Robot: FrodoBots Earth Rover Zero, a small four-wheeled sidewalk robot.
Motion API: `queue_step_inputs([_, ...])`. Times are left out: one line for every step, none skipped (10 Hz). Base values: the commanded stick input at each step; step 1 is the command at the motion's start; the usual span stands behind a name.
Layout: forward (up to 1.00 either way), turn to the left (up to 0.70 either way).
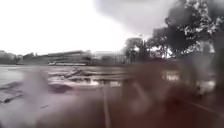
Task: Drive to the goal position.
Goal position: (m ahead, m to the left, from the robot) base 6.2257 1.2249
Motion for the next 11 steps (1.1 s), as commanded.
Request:
queue_step_inputs([0.45,0.0])
queue_step_inputs([0.45,0.0])
queue_step_inputs([0.45,0.0])
queue_step_inputs([0.45,0.0])
queue_step_inputs([0.45,0.0])
queue_step_inputs([0.45,0.0])
queue_step_inputs([0.45,0.0])
queue_step_inputs([0.45,0.0])
queue_step_inputs([0.45,0.0])
queue_step_inputs([0.45,0.0])
queue_step_inputs([0.45,0.0])
